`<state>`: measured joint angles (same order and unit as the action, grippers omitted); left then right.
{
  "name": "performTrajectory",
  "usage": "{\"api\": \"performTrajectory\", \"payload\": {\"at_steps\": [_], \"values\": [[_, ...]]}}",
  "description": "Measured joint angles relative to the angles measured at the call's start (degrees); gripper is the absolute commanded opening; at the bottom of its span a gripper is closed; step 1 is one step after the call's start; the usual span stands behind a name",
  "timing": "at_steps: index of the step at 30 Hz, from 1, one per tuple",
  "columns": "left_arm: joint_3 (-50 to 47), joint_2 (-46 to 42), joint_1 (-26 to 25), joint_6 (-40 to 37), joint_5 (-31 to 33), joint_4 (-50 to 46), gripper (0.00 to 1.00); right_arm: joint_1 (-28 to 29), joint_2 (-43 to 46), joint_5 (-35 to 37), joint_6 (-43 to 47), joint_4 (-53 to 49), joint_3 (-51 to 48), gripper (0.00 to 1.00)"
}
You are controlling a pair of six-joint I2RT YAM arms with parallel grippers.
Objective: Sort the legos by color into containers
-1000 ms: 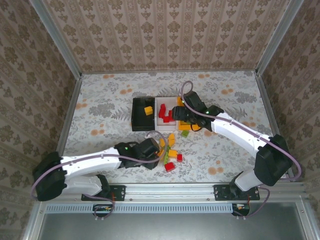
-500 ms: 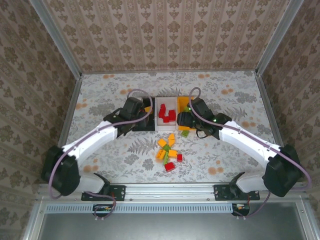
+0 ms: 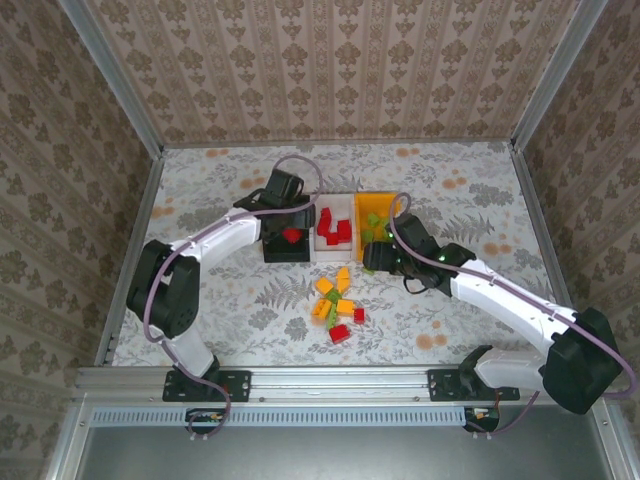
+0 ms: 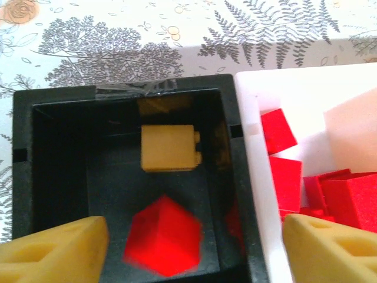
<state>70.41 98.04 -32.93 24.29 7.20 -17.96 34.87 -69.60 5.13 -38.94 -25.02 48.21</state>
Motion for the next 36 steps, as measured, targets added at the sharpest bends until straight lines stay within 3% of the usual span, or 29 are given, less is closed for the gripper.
{"api": "performTrajectory", "payload": {"at_steps": [5,12,21,26,33,36], "values": [[0.5,-2.67,-0.81,0.37,-1.11,0.15,0.99,0.17,0.94,-2.19,0.26,0.02,-2.08,0.75],[-3.96,-16.5,-5.88,1.49,-2.75,2.21,1.0,3.61,-0.94,-5.68,1.49,0.48,-3.34,0.75],[-20.06,-32.63,-14.78,4.83,-1.79,2.82,1.0,14.12,-9.2,-6.43,3.02,0.87,-3.93,0.75],[-25.79,-39.39,-15.54,7.56,0.0,0.39,1.0,16.13,-13.9,-5.01,3.04,1.07,-3.93,0.67],[-30.08,-45.55,-15.85,10.93,1.95,-1.07,1.0,16.74,-16.39,-4.7,3.17,2.69,-2.71,0.48],[-31.19,-46.66,-15.85,11.82,2.4,-1.9,1.0,16.83,-16.39,-4.5,2.99,2.8,-2.67,0.5]]}}
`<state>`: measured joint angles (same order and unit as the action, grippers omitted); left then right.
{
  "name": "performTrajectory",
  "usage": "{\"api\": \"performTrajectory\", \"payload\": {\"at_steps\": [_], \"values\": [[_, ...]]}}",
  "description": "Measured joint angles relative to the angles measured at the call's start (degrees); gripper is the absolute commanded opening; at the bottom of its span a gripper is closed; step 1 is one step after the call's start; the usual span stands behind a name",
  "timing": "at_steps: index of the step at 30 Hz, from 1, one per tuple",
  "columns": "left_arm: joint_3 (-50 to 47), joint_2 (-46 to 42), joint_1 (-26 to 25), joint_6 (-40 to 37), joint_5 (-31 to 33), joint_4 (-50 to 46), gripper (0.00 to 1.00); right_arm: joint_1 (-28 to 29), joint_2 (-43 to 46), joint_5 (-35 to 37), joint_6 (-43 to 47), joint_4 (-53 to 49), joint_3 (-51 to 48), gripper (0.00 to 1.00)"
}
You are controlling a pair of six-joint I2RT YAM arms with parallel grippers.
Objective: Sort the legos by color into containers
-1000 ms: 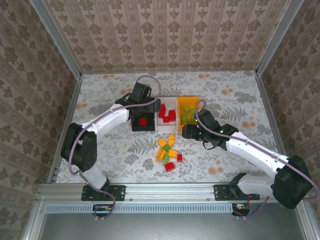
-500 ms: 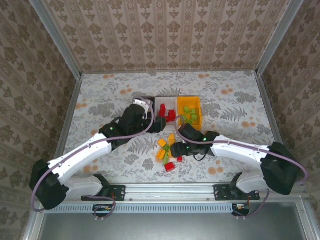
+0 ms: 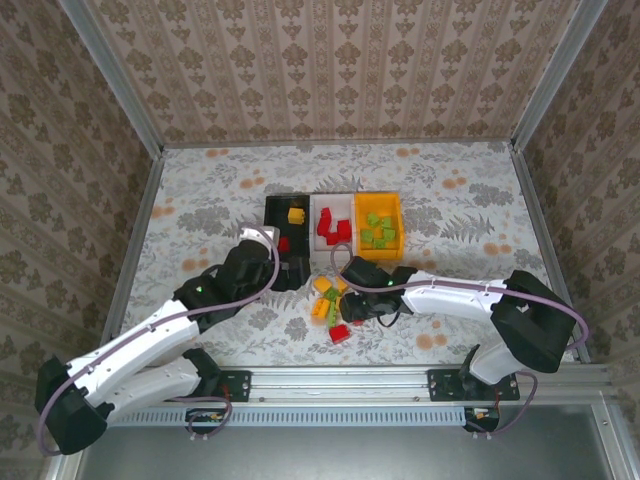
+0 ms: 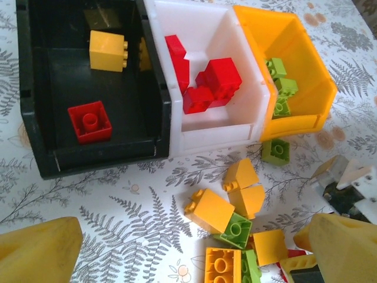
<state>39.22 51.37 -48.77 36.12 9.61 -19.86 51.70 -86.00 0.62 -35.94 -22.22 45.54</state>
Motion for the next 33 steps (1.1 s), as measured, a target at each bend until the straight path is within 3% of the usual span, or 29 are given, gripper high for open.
{"api": "performTrajectory", "payload": {"at_steps": [3,10,18,25,33], "values": [[-0.33,-0.59,0.0,0.37,0.61,-1.01,1.0,0.0,0.13,0.46,-0.22,-0.07,-0.15,0.59],[-0.35,-1.2,0.0,0.39,1.03,-1.2,1.0,-0.02,3.54,1.99,-0.2,-0.98,-3.93,0.59],[-0.63,-1.25,0.0,1.07,1.22,-1.2,1.0,-0.02,3.87,2.14,-0.42,-0.04,-4.87,0.49],[-1.14,-1.27,0.0,1.46,1.62,-1.31,1.0,0.0,3.67,2.14,-1.92,1.9,-5.53,0.29],[-3.06,-1.31,0.0,1.7,1.62,-1.38,1.0,-1.92,9.05,3.74,-0.94,-3.48,-4.7,0.24]]}}
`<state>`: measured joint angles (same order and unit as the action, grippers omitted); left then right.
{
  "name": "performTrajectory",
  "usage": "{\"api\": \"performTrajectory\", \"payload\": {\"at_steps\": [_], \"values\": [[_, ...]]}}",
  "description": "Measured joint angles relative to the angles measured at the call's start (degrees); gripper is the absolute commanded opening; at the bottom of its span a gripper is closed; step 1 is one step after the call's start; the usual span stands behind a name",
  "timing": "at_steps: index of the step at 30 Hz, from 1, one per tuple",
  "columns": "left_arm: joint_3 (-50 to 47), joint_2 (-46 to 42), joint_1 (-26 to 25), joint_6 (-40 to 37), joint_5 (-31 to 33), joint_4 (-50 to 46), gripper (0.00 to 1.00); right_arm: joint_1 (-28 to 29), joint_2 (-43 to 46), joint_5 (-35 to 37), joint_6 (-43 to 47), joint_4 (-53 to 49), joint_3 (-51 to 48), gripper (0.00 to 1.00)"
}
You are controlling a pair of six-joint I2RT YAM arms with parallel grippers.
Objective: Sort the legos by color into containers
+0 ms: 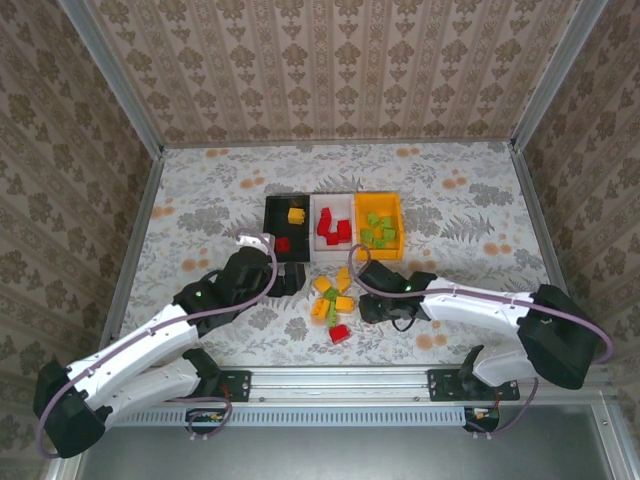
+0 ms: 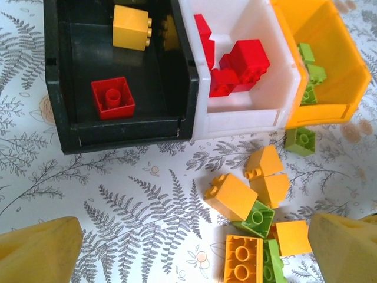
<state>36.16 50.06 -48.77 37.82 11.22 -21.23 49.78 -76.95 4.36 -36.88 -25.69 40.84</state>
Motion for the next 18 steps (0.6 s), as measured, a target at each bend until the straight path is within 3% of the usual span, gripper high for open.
{"api": "performTrajectory", "payload": {"at_steps": [7,18], "values": [[-2.34,-1.18,0.0,0.2,-0.74,-0.11,1.0,-3.69,-1.2,0.87,3.63,-3.06,14.1,0.25],[-4.55,-1.95,-0.5,0.79,-2.86,-0.26,1.0,-10.29,-26.95,2.49,6.49,-0.31,39.78,0.27]]}}
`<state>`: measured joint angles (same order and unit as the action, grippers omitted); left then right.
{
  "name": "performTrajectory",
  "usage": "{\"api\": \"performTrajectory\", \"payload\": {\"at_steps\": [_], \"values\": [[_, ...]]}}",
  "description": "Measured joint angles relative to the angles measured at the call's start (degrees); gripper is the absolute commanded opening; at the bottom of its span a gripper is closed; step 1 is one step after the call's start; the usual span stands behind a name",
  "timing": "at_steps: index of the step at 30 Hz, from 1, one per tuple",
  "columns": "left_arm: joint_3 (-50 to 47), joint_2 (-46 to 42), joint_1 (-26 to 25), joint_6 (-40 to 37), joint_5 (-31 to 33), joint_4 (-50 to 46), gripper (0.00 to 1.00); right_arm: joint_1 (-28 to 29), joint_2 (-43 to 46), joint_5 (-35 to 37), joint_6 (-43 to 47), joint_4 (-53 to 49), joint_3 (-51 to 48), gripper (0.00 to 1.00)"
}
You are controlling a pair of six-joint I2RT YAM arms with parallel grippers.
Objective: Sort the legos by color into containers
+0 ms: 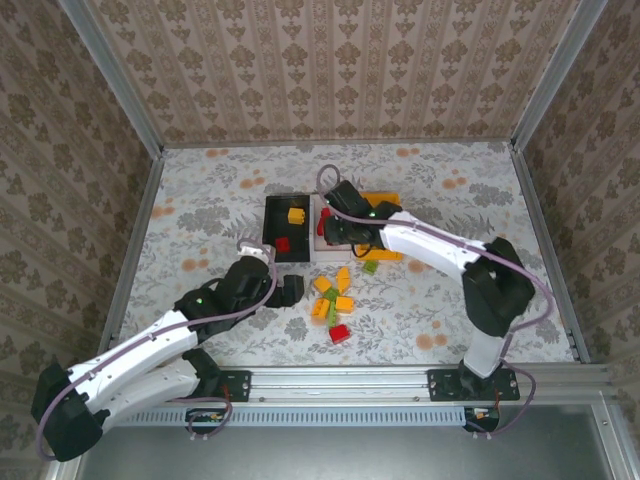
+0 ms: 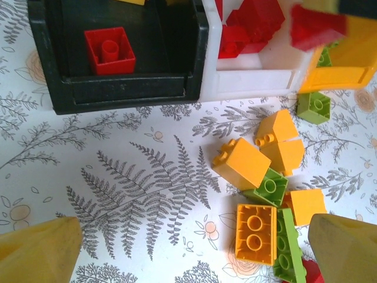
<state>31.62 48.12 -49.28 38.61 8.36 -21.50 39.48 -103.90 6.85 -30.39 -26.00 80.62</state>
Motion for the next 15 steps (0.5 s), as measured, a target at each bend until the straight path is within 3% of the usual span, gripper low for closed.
{"api": "performTrajectory", "payload": {"at_steps": [6,15], "values": [[-0.15,0.37,-0.22,0.0,-0.66,-0.13,1.0,-1.64,-8.74,0.31,0.28,-0.9,7.89,0.27],[-0.15,0.39,-0.2,-0.04,-0.59,-1.66,1.0,-1.75,-8.92,0.28,0.28,-1.2,8.48,0.28]]}}
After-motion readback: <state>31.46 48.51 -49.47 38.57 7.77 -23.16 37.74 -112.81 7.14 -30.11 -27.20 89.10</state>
